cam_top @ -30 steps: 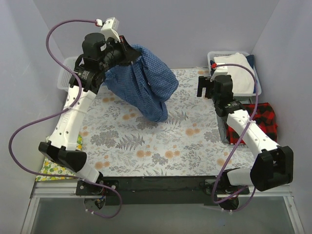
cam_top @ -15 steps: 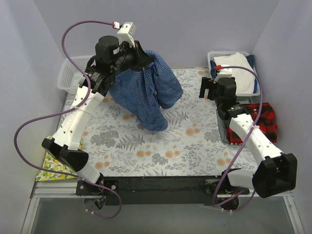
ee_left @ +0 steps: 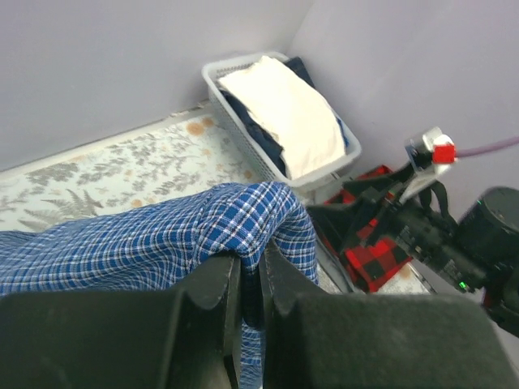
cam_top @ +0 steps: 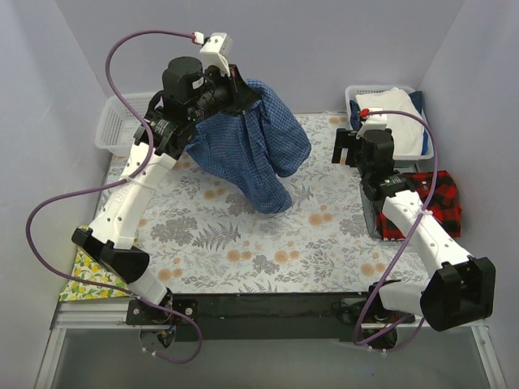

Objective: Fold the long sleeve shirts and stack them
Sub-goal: Move the shirt to the center of the board, then flatten the shirt out

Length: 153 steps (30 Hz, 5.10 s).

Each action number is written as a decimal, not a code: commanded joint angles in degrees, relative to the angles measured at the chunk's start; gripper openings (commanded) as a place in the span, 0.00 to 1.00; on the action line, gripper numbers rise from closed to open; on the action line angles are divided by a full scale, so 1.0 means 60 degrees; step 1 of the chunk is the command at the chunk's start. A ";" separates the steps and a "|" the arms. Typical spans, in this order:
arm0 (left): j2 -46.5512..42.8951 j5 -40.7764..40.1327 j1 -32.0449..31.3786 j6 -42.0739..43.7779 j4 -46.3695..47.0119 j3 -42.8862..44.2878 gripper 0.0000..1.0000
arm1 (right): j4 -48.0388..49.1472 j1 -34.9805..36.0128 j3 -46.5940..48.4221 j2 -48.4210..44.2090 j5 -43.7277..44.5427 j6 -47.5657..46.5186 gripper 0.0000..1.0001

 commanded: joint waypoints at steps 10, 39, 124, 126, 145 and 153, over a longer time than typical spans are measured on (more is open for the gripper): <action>0.1846 -0.1857 0.3221 -0.1624 0.0439 0.2508 0.00 | 0.0286 -0.0024 0.0045 0.0053 -0.0717 0.0252 0.99; -0.2175 0.0744 -0.0230 -0.1464 0.0807 -0.5617 0.19 | -0.0051 -0.0009 0.1070 0.0521 -0.1626 0.0281 0.99; 0.2989 -0.2703 0.6714 -0.4028 0.2214 -0.8173 0.68 | -0.3435 0.2496 0.2799 0.4316 -0.5670 -0.1271 0.94; 0.3531 -0.2805 0.6728 -0.3854 0.2214 -0.7717 0.68 | -0.3420 0.2496 0.2740 0.4228 -0.5641 -0.1256 0.94; 0.2423 -0.2880 0.6407 -0.2197 0.1248 -0.5589 0.75 | -0.3522 0.2496 0.2710 0.3803 -0.5289 -0.1051 0.94; -0.1312 -0.2033 0.5221 -0.2167 0.0325 -0.7025 0.78 | -0.3493 0.2496 0.2799 0.4051 -0.5478 -0.0834 0.94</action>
